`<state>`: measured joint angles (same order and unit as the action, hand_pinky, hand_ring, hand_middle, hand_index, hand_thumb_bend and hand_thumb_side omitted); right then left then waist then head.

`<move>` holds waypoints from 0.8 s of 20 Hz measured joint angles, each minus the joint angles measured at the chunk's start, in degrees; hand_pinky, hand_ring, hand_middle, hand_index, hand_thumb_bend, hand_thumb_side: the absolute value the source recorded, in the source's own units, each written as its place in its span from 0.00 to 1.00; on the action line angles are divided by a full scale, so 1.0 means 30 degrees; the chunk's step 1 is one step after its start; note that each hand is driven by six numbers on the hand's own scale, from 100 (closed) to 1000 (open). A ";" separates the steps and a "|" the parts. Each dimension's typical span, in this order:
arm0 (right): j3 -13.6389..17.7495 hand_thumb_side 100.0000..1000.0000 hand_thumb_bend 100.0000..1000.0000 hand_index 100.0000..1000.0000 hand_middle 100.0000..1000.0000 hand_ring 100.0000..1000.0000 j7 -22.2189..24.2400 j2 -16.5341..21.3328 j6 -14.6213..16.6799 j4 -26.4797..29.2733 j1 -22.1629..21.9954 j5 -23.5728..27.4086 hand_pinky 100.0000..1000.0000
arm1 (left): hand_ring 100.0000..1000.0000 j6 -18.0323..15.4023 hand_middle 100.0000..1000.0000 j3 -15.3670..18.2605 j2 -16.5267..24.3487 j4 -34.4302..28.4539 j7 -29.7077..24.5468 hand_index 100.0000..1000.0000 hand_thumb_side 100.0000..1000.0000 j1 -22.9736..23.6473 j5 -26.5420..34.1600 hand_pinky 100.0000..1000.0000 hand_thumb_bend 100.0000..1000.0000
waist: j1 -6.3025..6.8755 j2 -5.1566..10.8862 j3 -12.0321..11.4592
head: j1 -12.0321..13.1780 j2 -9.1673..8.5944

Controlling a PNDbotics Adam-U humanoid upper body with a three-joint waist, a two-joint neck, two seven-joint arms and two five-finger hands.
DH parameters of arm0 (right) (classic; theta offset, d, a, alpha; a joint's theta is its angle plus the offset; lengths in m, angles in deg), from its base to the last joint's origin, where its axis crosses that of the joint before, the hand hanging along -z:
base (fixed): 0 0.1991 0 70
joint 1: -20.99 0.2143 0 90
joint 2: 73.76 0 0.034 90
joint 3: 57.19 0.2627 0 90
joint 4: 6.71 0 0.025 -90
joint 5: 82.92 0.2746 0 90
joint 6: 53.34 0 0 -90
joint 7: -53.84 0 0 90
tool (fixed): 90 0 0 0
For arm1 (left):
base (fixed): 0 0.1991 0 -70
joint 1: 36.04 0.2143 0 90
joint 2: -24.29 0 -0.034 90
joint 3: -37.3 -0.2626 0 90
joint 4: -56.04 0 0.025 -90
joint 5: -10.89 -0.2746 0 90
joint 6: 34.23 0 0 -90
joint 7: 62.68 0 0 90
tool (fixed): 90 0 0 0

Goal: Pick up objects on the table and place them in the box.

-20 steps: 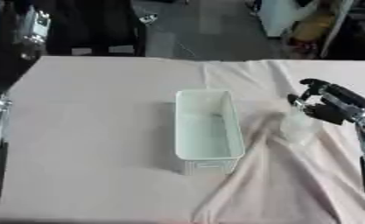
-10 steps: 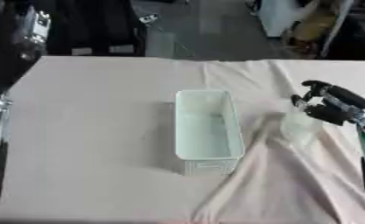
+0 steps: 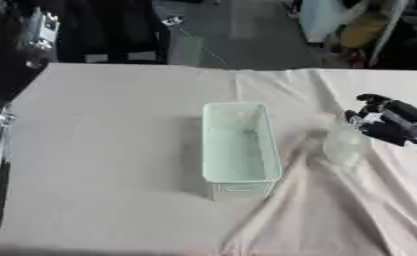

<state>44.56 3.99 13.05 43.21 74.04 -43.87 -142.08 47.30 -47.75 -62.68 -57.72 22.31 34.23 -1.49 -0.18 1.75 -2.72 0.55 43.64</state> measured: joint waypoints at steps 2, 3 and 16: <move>-0.0094 1.00 0.09 0.62 1.00 1.00 -0.0021 0.0104 0.0084 -0.0100 -0.0018 0.0024 1.00 | 0.55 0.0015 0.69 0.0000 0.0000 0.0000 -0.0015 0.70 0.73 0.0000 -0.0001 0.42 0.00 | 0.0000 0.0001 -0.0010 | 0.0000 0.0000; -0.0121 1.00 0.08 0.62 1.00 1.00 -0.0024 0.0124 0.0125 -0.0146 -0.0018 0.0037 1.00 | 0.55 0.0017 0.69 0.0000 0.0000 0.0000 -0.0017 0.70 0.73 0.0000 -0.0001 0.42 0.00 | 0.0000 0.0001 -0.0022 | 0.0000 0.0000; -0.1203 1.00 0.05 0.62 1.00 1.00 0.0202 0.0283 0.1212 -0.0938 -0.0006 0.0499 1.00 | 0.55 0.0001 0.70 -0.0003 0.0000 0.0000 -0.0046 0.70 0.73 0.0000 -0.0001 0.42 0.00 | -0.0001 0.0001 -0.0121 | 0.0003 0.0000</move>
<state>40.95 4.59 13.90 46.85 71.23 -43.88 -140.58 47.31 -47.75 -62.68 -57.72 22.17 34.23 -1.49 -0.18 1.75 -3.08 0.56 43.64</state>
